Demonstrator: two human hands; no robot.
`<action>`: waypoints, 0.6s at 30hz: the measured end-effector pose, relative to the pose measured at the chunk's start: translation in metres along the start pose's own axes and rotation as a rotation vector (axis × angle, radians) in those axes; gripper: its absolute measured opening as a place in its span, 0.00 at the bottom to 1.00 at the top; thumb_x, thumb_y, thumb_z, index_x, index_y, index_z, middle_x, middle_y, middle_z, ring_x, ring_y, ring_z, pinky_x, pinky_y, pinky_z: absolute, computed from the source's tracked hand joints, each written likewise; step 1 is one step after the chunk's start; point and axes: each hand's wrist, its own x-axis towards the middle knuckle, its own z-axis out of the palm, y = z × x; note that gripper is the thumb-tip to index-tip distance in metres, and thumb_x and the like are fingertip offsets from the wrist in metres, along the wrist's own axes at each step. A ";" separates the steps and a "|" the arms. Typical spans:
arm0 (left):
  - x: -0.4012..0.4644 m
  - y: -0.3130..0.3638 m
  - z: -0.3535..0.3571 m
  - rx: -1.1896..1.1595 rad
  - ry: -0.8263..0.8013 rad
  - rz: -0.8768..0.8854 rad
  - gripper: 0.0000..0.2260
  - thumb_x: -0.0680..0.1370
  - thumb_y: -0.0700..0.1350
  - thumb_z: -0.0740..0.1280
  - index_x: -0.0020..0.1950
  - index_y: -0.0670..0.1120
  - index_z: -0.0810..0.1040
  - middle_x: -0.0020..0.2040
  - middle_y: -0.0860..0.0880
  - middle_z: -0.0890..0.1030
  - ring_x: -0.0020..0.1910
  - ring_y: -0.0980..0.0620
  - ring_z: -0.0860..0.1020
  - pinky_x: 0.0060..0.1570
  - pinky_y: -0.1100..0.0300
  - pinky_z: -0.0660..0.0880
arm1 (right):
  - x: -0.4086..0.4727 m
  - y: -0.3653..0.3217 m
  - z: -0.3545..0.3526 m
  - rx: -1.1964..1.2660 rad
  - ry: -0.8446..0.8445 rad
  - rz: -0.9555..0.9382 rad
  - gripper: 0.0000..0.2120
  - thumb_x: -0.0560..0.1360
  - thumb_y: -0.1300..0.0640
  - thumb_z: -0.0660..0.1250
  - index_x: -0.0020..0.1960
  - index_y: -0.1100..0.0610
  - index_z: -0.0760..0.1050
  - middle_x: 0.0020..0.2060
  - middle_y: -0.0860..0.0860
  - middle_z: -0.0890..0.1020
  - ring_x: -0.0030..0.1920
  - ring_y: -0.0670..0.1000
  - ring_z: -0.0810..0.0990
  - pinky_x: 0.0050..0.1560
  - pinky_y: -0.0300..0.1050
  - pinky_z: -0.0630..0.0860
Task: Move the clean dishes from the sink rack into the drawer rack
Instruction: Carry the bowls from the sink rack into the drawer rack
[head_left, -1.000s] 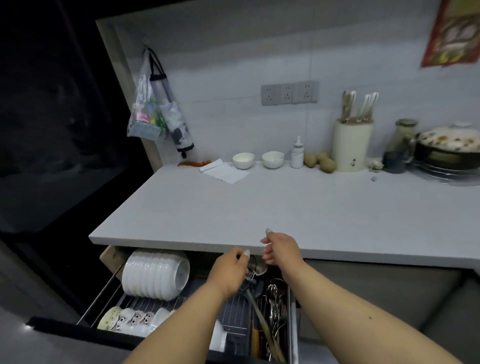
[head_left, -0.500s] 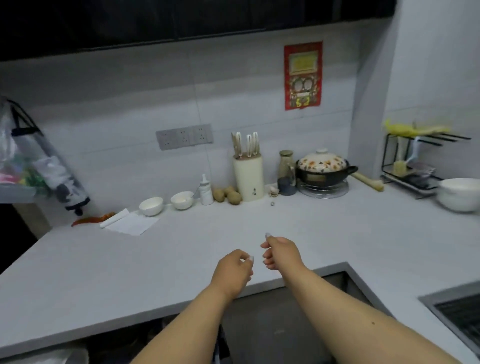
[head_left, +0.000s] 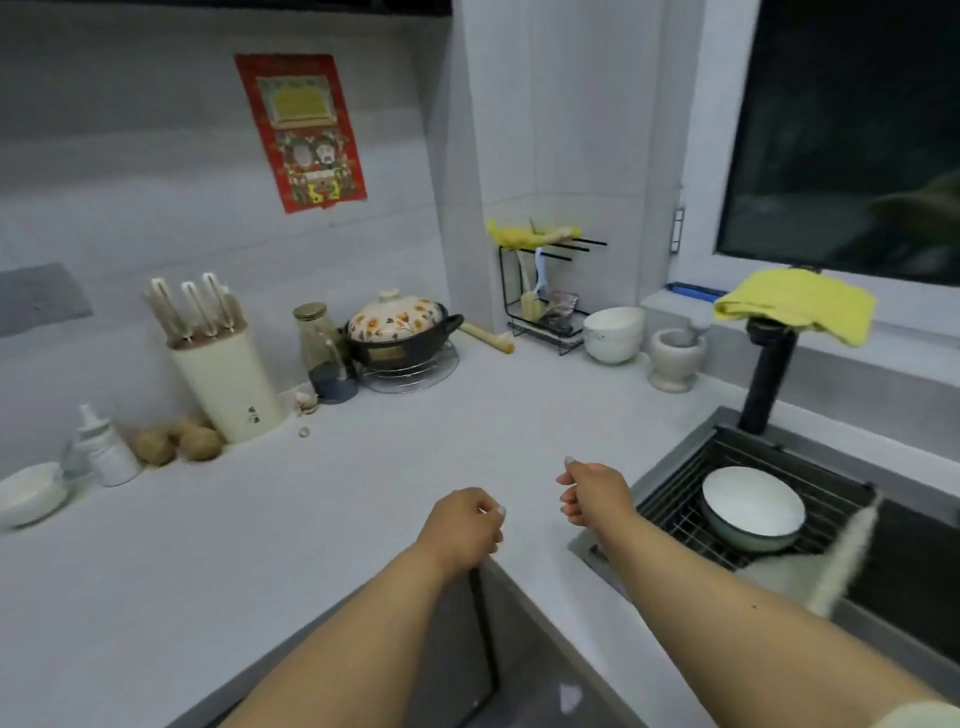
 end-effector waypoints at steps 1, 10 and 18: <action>0.008 0.008 0.010 0.010 -0.030 0.012 0.07 0.79 0.47 0.62 0.45 0.46 0.77 0.41 0.48 0.84 0.37 0.52 0.81 0.46 0.57 0.78 | 0.011 0.004 -0.018 0.018 0.037 0.016 0.15 0.80 0.51 0.61 0.41 0.61 0.75 0.31 0.56 0.76 0.31 0.53 0.74 0.33 0.43 0.73; 0.065 0.059 0.085 0.082 -0.192 0.096 0.08 0.80 0.47 0.63 0.47 0.44 0.78 0.42 0.47 0.84 0.38 0.52 0.81 0.48 0.55 0.78 | 0.077 0.043 -0.155 0.103 0.447 0.263 0.14 0.79 0.53 0.61 0.48 0.65 0.75 0.34 0.59 0.78 0.31 0.57 0.76 0.31 0.45 0.75; 0.100 0.072 0.136 0.094 -0.261 0.094 0.08 0.79 0.44 0.63 0.45 0.43 0.80 0.39 0.47 0.83 0.39 0.50 0.81 0.48 0.54 0.80 | 0.106 0.075 -0.208 0.160 0.601 0.456 0.22 0.76 0.59 0.62 0.69 0.64 0.65 0.56 0.66 0.79 0.32 0.60 0.77 0.26 0.46 0.73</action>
